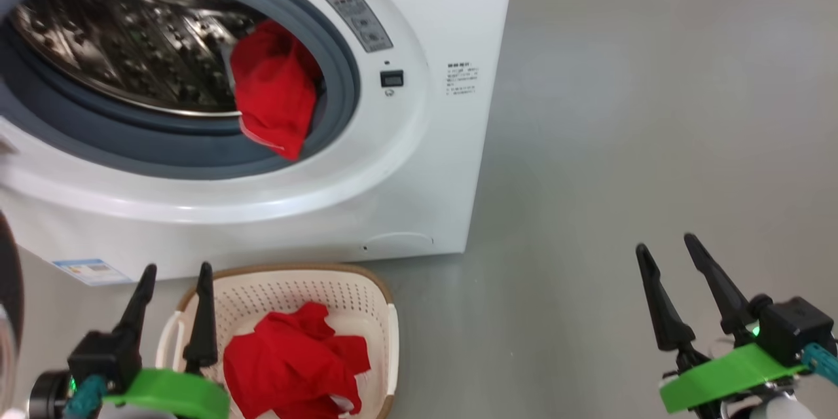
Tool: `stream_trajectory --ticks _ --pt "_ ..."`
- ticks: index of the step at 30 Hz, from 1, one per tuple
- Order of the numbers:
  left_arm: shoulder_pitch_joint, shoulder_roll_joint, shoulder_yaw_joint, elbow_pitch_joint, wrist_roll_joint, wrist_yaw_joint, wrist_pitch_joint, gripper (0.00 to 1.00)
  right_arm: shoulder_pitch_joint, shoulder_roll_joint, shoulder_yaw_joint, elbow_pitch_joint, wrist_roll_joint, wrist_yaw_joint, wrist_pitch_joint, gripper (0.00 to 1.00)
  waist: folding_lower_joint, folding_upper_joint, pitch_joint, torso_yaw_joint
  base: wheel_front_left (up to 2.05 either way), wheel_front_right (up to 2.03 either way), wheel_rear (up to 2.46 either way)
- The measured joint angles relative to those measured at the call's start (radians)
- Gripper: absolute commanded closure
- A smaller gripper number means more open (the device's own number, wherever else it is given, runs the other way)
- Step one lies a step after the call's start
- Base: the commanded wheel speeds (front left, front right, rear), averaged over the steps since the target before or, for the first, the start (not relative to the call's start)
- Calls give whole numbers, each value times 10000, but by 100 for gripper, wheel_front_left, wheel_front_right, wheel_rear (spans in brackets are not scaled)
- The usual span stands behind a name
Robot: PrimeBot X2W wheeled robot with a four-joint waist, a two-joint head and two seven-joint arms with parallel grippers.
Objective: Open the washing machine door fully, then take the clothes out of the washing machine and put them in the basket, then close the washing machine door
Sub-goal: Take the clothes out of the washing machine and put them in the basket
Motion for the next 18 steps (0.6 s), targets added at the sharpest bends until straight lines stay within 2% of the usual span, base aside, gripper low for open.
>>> stream_trajectory --ticks 18 --pt "2137 -33 209 -1910 297 -2 0 0 1035 13 -418 -29 29 0 0 0 0 0 -1067 233 0 0 0"
